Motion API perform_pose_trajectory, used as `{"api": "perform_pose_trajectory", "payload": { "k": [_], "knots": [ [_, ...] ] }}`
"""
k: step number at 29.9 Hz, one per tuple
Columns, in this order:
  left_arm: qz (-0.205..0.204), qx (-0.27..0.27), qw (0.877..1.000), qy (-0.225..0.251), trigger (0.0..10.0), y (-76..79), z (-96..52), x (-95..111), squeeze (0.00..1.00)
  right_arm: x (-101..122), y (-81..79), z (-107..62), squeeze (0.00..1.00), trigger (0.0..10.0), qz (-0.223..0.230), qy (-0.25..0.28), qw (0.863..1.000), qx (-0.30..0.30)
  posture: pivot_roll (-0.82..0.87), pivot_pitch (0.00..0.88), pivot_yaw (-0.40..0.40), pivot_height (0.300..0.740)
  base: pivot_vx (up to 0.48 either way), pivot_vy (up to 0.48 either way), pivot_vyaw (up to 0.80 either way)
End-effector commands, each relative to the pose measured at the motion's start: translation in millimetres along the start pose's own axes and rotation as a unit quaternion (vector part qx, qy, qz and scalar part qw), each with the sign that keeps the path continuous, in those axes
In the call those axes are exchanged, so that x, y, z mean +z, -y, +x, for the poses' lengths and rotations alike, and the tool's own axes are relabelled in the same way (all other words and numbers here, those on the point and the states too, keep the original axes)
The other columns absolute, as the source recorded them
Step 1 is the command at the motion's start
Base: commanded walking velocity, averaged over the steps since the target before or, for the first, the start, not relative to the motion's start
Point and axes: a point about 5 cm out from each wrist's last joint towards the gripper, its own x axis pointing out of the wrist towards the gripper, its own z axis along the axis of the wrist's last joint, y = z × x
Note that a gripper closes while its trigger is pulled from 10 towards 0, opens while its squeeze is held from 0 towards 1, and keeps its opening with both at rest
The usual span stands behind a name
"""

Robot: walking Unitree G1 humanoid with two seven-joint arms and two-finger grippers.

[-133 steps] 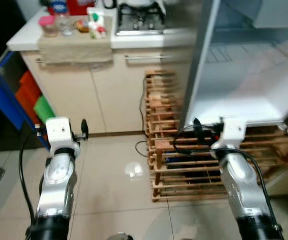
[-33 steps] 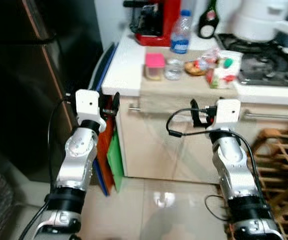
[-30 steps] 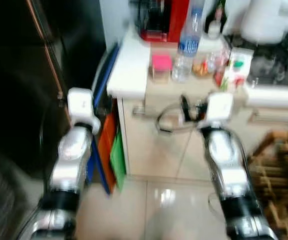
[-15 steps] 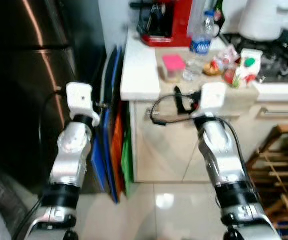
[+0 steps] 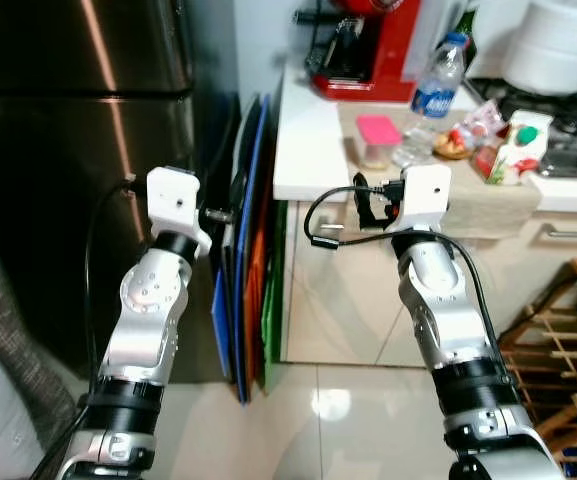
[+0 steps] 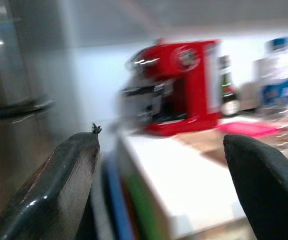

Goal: Restocking fridge

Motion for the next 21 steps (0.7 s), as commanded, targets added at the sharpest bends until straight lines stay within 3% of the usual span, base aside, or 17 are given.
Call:
{"api": "perform_pose_trajectory", "payload": {
  "k": [1, 13, 21],
  "knots": [
    [-0.01, -0.013, 1.0, -0.001, 10.0, 5.3, 4.8, 3.7, 0.0, 1.6, 0.3, -0.7, 0.0, 10.0, -0.001, 0.002, 1.0, -0.003, -0.01, 0.0, 0.025, 0.74, 0.48, 0.0, 0.0],
    [-0.021, 0.034, 0.999, 0.027, 10.0, -2.7, 7.0, 17.0, 0.0, 15.8, 0.2, 2.6, 0.0, 10.0, -0.01, 0.03, 0.999, -0.006, -0.01, 0.0, 0.026, 0.74, 0.449, 0.0, 0.0],
    [-0.021, 0.034, 0.998, 0.04, 10.0, -2.5, 6.3, 22.2, 0.0, 37.1, 2.0, -9.2, 0.0, 10.0, -0.034, 0.081, 0.996, -0.017, -0.01, 0.0, 0.022, 0.74, 0.0, 0.0, 0.0]
  ]
}}
